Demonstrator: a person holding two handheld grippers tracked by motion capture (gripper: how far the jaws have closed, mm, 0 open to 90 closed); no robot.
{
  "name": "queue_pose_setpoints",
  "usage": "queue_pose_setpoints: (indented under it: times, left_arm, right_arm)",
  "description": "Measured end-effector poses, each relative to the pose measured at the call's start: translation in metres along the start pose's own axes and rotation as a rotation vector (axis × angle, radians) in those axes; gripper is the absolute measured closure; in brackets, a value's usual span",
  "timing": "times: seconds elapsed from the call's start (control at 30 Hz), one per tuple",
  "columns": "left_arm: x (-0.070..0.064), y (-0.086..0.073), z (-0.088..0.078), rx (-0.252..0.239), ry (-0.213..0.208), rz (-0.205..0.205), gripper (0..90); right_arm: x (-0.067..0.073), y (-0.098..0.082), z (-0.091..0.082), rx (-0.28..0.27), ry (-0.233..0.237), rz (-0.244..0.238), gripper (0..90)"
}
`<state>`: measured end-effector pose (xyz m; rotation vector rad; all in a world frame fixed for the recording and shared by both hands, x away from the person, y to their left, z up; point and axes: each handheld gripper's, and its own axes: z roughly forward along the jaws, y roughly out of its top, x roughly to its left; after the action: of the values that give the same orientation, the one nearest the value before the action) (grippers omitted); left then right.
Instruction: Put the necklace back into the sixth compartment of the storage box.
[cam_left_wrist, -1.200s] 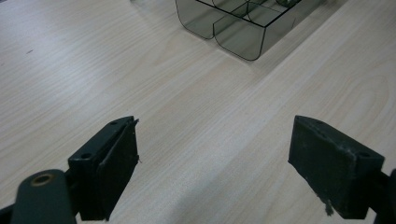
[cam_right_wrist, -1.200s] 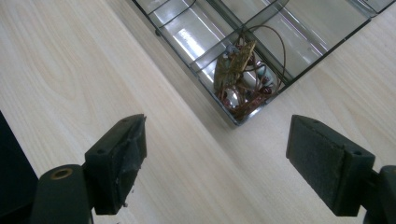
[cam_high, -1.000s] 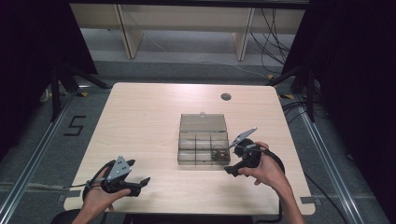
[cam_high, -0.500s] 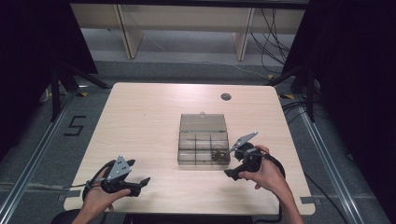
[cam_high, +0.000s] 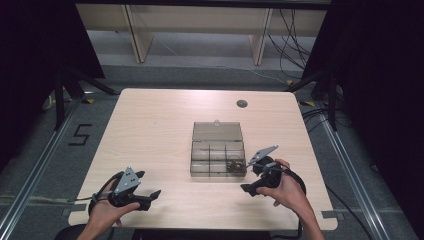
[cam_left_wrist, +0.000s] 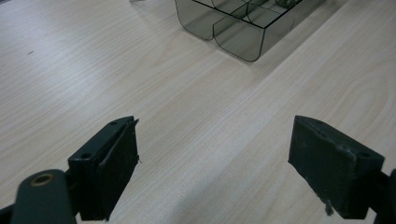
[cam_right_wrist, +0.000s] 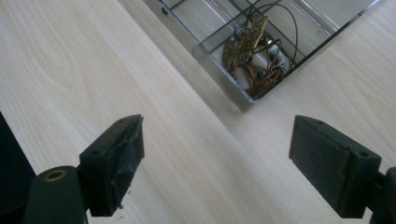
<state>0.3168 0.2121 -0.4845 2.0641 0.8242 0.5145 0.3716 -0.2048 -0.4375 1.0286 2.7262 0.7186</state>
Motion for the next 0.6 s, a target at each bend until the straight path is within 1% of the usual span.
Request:
queue_pose_setpoints:
  times: [0.03,0.07,0.1,0.13,0.17,0.2,0.23,0.27,0.33,0.37,0.4,0.43,0.47,0.5,0.53,0.57,0.6]
  left_arm:
    - [0.0,0.0,0.0,0.0,0.0,0.0,15.1]
    - [0.0,0.0,0.0,-0.001,0.001,0.0,15.1]
    - [0.0,0.0,0.0,0.0,0.001,0.0,15.1]
    - [0.0,0.0,0.0,-0.001,0.001,0.0,15.1]
    - [0.0,0.0,0.0,-0.002,0.005,-0.001,15.1]
    - [0.0,0.0,0.0,0.0,0.005,0.0,15.1]
    - [0.0,0.0,0.0,0.0,0.004,0.0,15.1]
    - [0.0,0.0,0.0,0.0,0.004,0.0,15.1]
    - [0.0,0.0,0.0,0.0,0.004,0.0,15.1]
    - [0.0,0.0,0.0,0.0,0.005,-0.001,15.1]
    - [0.0,0.0,0.0,0.0,0.005,-0.001,15.2]
    - [0.0,0.0,0.0,0.0,0.004,-0.001,15.1]
    - [0.0,0.0,0.0,0.0,0.004,-0.001,15.1]
    - [0.0,0.0,0.0,0.0,0.004,0.0,15.1]
    - [0.0,0.0,0.0,-0.001,0.002,0.0,15.2]
    - [0.0,0.0,0.0,0.0,-0.001,0.0,15.1]
    - [0.0,0.0,0.0,-0.001,0.0,0.0,15.1]
  right_arm:
    - [0.001,-0.001,0.001,-0.005,0.01,0.003,18.9]
    - [0.0,-0.001,0.001,-0.013,0.005,-0.011,18.9]
    - [0.0,-0.001,0.001,-0.013,0.005,-0.011,18.9]
    - [0.001,-0.002,0.001,-0.007,0.008,-0.004,18.8]
    - [0.001,-0.004,0.002,-0.006,-0.006,0.015,18.7]
    - [0.001,-0.004,0.002,-0.006,-0.006,0.015,18.7]
    - [-0.001,-0.005,0.002,-0.022,0.014,-0.021,18.7]
    - [0.001,-0.006,0.001,-0.017,0.002,0.004,18.7]
    - [0.001,-0.008,0.003,-0.017,0.003,0.016,18.5]
    - [0.002,-0.008,0.002,-0.005,-0.014,0.035,18.2]
    - [0.001,-0.009,0.002,-0.015,0.009,0.014,17.8]
    - [0.001,-0.011,0.002,-0.029,-0.002,0.002,17.8]
    - [0.002,-0.013,0.003,-0.024,0.004,0.024,17.8]
    - [0.003,-0.015,0.002,-0.025,0.001,0.028,17.7]
    - [0.002,-0.016,0.004,-0.04,0.0,0.014,17.7]
    - [0.002,-0.017,0.004,-0.029,0.008,0.028,17.6]
    - [0.003,-0.019,0.003,-0.037,0.0,0.032,17.4]
